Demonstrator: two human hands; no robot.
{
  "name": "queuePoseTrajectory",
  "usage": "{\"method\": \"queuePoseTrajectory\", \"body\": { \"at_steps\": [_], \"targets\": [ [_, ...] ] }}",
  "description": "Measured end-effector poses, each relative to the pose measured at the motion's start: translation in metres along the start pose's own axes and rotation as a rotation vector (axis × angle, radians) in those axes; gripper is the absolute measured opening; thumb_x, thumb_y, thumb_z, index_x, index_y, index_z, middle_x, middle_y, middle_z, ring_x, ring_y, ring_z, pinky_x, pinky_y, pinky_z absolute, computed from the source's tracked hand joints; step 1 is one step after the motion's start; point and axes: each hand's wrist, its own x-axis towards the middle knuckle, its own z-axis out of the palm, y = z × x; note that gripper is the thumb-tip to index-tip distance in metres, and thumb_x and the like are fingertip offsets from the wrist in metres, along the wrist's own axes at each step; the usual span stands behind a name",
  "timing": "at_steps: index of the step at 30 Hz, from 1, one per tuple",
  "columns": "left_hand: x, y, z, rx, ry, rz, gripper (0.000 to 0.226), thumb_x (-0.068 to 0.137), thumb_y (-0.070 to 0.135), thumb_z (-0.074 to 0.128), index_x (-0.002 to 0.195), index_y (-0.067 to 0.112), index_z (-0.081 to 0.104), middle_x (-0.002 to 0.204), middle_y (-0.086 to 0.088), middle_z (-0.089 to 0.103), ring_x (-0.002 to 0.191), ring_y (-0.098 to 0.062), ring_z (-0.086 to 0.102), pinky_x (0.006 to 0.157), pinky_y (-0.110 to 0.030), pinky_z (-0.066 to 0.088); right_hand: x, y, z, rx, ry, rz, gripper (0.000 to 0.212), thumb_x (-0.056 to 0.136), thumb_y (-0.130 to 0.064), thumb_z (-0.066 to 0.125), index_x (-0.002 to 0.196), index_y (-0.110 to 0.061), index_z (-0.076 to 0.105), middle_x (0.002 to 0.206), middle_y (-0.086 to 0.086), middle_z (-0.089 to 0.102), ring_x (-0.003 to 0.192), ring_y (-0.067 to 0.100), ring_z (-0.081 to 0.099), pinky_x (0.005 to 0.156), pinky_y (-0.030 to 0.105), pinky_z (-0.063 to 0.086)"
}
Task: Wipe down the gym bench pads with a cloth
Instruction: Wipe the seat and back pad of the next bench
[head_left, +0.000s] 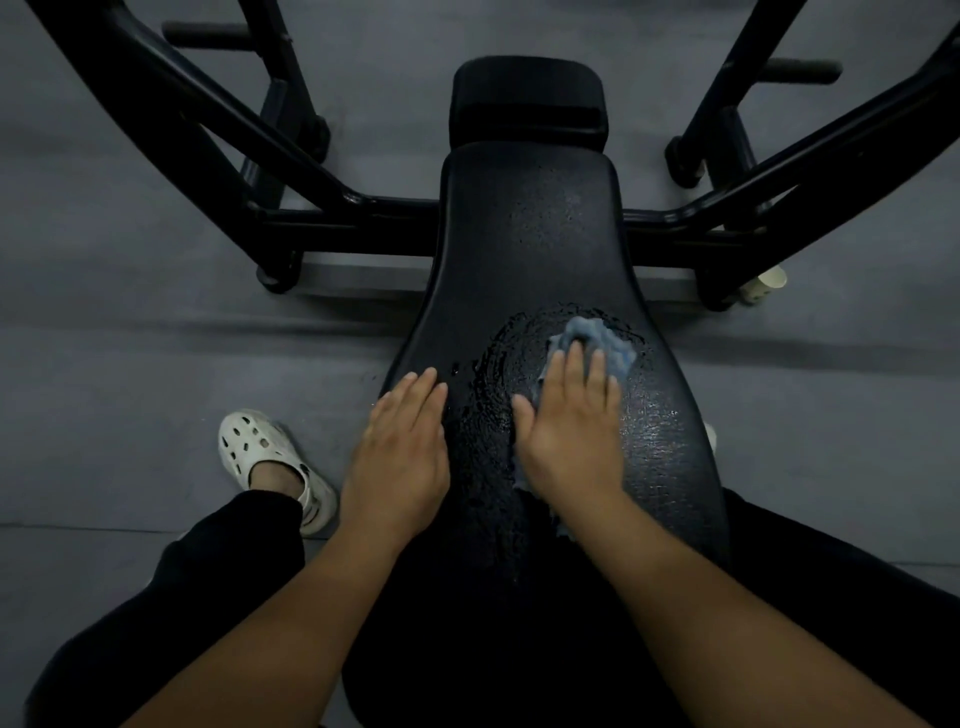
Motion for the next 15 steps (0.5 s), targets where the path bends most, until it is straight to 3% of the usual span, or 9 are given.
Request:
{"method": "queuePoseTrajectory", "body": {
  "at_steps": [2,5,7,9,12,13,15],
  "targets": [
    [0.001,-0.002,0.002,-0.005,0.002,0.003,0.051,0.099,0.023,0.030,0.142,0.005,0.050,0.153,-0.010,0.045,0.143,-0.028,0.038,0.115,-0.050,0.036,-0.011,-0.006,0.004,0.011,-0.016,-0.182,0.072,0.101,-0.053,0.020,0.156,-0.006,0.020,0.165,0.013,0.013,0.153,0.031,0.001,0.124,0.048,0.004],
    [0.000,-0.004,0.001,-0.004,-0.014,0.015,0.051,0.097,0.020,0.031,0.142,0.005,0.051,0.153,-0.011,0.044,0.143,-0.029,0.039,0.114,-0.050,0.036,-0.058,0.015,0.001,-0.090,-0.114,-0.638,0.067,0.099,-0.051,0.031,0.152,-0.009,0.035,0.161,0.010,0.028,0.152,0.029,0.014,0.121,0.047,0.017],
    [0.000,-0.005,0.002,0.013,-0.003,0.022,0.051,0.096,0.018,0.032,0.142,0.005,0.051,0.154,-0.011,0.044,0.143,-0.029,0.038,0.115,-0.049,0.036,-0.064,0.048,0.000,-0.172,-0.150,-0.763,0.065,0.098,-0.051,0.035,0.151,-0.014,0.039,0.159,0.005,0.033,0.151,0.025,0.021,0.119,0.042,0.017],
    [-0.001,-0.003,0.002,0.012,-0.016,0.017,0.050,0.097,0.016,0.035,0.144,0.005,0.049,0.155,-0.010,0.042,0.144,-0.029,0.036,0.116,-0.049,0.034,-0.042,0.065,-0.002,-0.168,-0.084,-0.660,0.065,0.098,-0.053,0.031,0.152,-0.016,0.037,0.159,0.005,0.035,0.151,0.023,0.020,0.121,0.039,0.014],
    [0.001,-0.005,0.006,0.002,0.000,0.015,0.049,0.097,0.015,0.034,0.143,0.004,0.049,0.154,-0.011,0.043,0.144,-0.030,0.037,0.117,-0.049,0.033,-0.004,0.022,-0.001,0.006,-0.028,-0.268,0.071,0.098,-0.054,0.018,0.156,-0.015,0.026,0.164,0.007,0.022,0.153,0.025,0.008,0.124,0.042,0.007],
    [0.001,-0.006,0.005,-0.018,-0.010,0.014,0.050,0.097,0.016,0.032,0.142,0.002,0.050,0.153,-0.013,0.044,0.143,-0.031,0.038,0.116,-0.050,0.034,-0.009,0.000,0.002,0.055,-0.028,-0.234,0.071,0.097,-0.053,0.019,0.156,-0.013,0.028,0.163,0.009,0.024,0.153,0.028,0.010,0.124,0.047,0.010],
    [0.001,-0.009,0.002,-0.079,-0.025,0.021,0.054,0.094,0.018,0.031,0.140,-0.001,0.051,0.150,-0.016,0.047,0.141,-0.034,0.042,0.114,-0.052,0.037,-0.044,-0.024,0.011,0.048,-0.045,-0.473,0.068,0.097,-0.047,0.027,0.152,-0.010,0.036,0.160,0.011,0.030,0.151,0.032,0.017,0.121,0.052,0.019]
  ]
}}
